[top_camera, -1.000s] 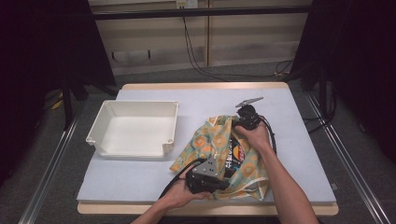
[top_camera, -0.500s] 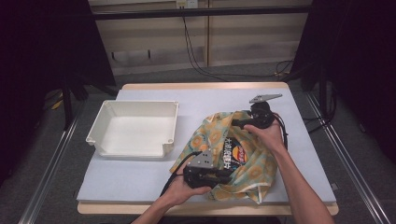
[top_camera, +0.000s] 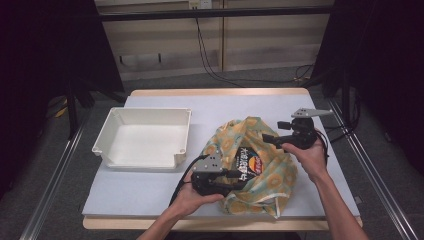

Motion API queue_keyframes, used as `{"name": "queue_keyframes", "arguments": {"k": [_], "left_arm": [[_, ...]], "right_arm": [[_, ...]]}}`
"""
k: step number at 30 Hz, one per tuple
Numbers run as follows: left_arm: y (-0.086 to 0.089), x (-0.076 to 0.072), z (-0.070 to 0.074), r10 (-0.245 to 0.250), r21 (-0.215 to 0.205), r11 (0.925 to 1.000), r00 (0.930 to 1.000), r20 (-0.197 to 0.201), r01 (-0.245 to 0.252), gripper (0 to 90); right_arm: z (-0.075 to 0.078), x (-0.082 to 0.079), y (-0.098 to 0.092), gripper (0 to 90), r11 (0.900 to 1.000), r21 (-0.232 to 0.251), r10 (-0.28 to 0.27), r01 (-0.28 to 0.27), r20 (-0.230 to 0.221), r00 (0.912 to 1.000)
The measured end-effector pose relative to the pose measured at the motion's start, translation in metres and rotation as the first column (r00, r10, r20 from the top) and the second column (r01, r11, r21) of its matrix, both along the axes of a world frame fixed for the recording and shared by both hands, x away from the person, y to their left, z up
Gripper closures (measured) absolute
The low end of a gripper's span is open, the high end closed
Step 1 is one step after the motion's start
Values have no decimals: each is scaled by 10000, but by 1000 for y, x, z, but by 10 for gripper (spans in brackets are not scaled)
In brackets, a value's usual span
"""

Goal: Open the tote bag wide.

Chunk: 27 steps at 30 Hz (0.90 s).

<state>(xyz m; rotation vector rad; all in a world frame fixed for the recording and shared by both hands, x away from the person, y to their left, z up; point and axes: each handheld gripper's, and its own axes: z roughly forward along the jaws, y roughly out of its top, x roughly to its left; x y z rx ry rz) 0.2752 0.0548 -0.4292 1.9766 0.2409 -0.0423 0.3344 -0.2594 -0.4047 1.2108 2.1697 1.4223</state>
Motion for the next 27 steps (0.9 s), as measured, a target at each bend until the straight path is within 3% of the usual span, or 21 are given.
{"name": "queue_keyframes", "arguments": {"k": [2, 3, 5, 7, 11, 14, 18, 24, 26, 27], "left_arm": [[1, 2, 3, 107, -175, 9998, 9999, -8, -107, 596], [1, 3, 4, 174, -169, 9997, 9998, 61, -173, 598], [-2, 6, 6, 177, -216, 9996, 9998, 107, -175, 657], [-7, 9, 8, 125, -131, 9998, 9997, 193, -123, 704], [-22, 19, 8, 244, -23, 9997, 9997, 41, -244, 717], [-29, 25, 3, 440, 393, 9983, 9990, 19, -441, 672], [-33, 30, -6, 723, 725, 9948, 9974, -3, -721, 617], [-34, 35, -17, 1026, 968, 9902, 9946, -134, -1008, 549], [-34, 35, -17, 1067, 906, 9903, 9942, -147, -1050, 535], [-35, 34, -18, 1135, 899, 9896, 9935, -101, -1121, 521]], "right_arm": [[1, -14, 0, 190, 9997, -133, 188, -188, -8, 9998], [1, -21, 1, 254, 9993, -133, 345, -345, 2, 9994], [1, -35, 4, 341, 9968, -197, 774, -774, 0, 9970], [1, -46, 9, 498, 9933, -353, 1099, -1101, -86, 9939], [-3, -67, 24, 666, 9766, -709, 2015, -2033, -311, 9790], [-15, -71, 30, 675, 9703, -954, 2165, -2221, -658, 9741], [-31, -72, 34, 515, 9650, -1252, 2191, -2303, -972, 9708], [-43, -82, 36, 412, 9515, -1676, 2426, -2581, -1075, 9641], [-46, -85, 35, 463, 9494, -1834, 2389, -2550, -1055, 9653], [-47, -86, 34, 546, 9501, -1823, 2375, -2532, -1040, 9658]]}}
